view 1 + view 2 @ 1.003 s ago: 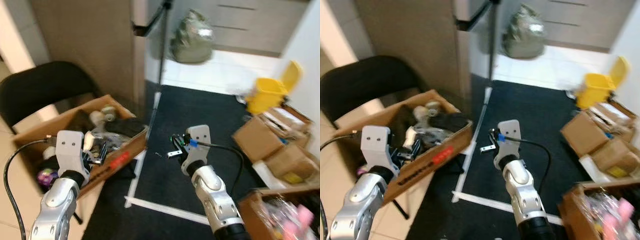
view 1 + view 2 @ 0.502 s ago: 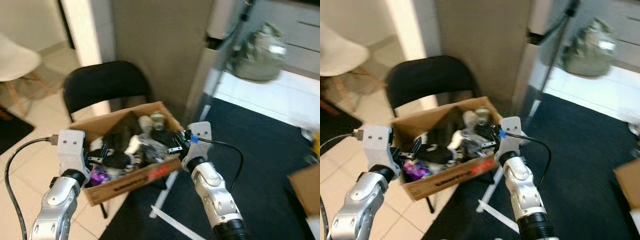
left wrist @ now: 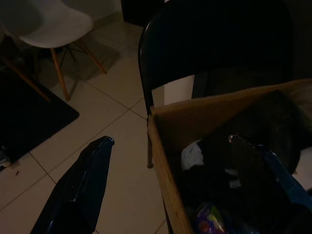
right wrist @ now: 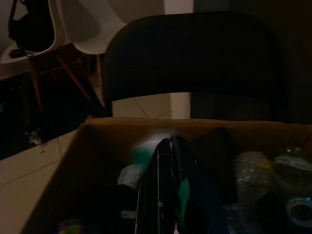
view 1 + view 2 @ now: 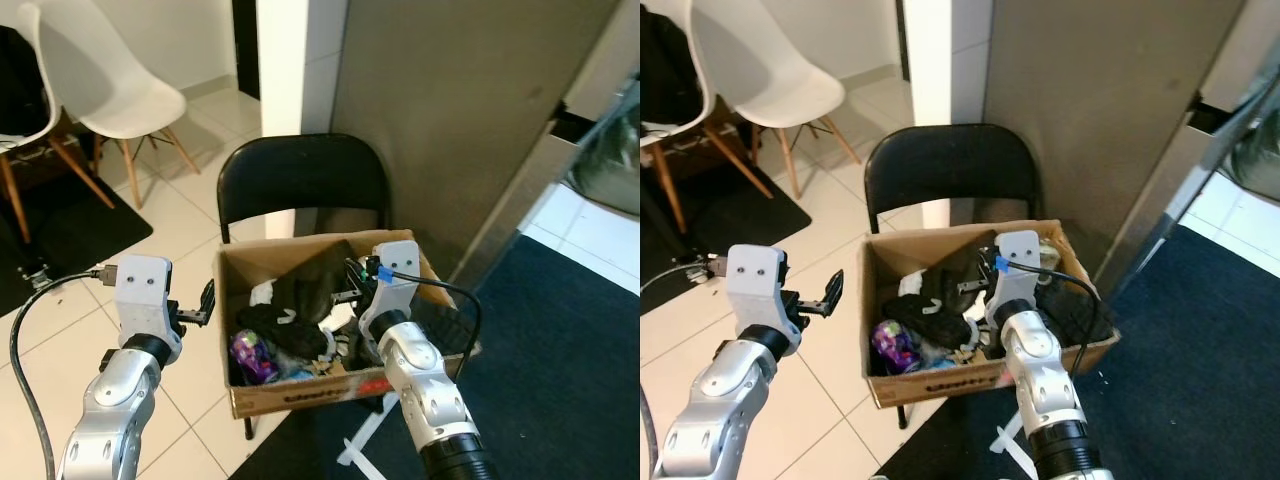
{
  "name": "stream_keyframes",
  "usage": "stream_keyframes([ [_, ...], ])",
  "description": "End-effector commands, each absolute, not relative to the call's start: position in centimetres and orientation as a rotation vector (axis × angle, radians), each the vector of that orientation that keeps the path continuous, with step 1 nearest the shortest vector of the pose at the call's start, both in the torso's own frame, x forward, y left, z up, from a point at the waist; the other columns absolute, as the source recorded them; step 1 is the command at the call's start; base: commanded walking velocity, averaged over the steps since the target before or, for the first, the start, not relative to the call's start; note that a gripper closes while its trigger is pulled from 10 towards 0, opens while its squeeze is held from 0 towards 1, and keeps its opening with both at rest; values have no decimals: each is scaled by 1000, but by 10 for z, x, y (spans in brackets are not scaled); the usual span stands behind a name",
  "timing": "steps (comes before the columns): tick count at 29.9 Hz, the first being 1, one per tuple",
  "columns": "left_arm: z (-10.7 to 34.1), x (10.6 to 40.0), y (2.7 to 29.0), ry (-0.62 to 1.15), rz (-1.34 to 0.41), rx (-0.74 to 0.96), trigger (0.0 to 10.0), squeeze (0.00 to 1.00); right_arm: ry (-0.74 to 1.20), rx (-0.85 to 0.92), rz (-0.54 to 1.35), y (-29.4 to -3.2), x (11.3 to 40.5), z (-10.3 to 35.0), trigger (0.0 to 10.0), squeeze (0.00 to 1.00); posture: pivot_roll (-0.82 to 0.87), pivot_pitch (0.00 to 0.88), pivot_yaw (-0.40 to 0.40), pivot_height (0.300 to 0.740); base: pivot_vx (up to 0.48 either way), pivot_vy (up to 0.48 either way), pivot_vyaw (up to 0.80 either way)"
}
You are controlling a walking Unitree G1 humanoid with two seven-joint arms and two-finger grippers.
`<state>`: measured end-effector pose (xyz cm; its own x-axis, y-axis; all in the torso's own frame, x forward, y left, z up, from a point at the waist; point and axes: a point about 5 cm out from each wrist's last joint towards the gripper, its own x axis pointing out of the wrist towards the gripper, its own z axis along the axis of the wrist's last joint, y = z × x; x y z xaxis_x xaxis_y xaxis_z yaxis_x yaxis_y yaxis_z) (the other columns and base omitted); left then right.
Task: Picking trash to rubbish bin
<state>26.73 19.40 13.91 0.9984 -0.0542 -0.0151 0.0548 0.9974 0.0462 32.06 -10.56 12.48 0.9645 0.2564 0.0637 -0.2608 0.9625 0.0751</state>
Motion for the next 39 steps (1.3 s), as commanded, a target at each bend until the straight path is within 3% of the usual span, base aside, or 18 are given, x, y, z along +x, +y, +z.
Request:
stream_keyframes([
  [1,135,267,191,34,-71,50,10000,0,-29,76,238,-113,319,118,10000,0,12,103,-27,740,296,0,0],
  [14,135,283,186,52,-200,120,10000,0,-16,73,220,-113,322,113,10000,0,7,110,-22,740,20,0,0],
  [28,121,276,167,157,-555,129,10000,0,75,105,345,-88,331,99,10000,0,10,116,-32,740,0,0,0],
  [37,119,272,167,167,-570,127,10000,0,86,127,426,-73,332,100,10000,0,10,119,-38,740,0,0,0],
  [38,118,272,167,168,-573,126,10000,0,80,146,455,-70,331,101,10000,75,9,121,-38,740,0,0,0],
  [39,118,272,167,168,-573,126,10000,0,80,146,455,-70,331,101,10000,75,9,121,-38,740,0,0,0],
])
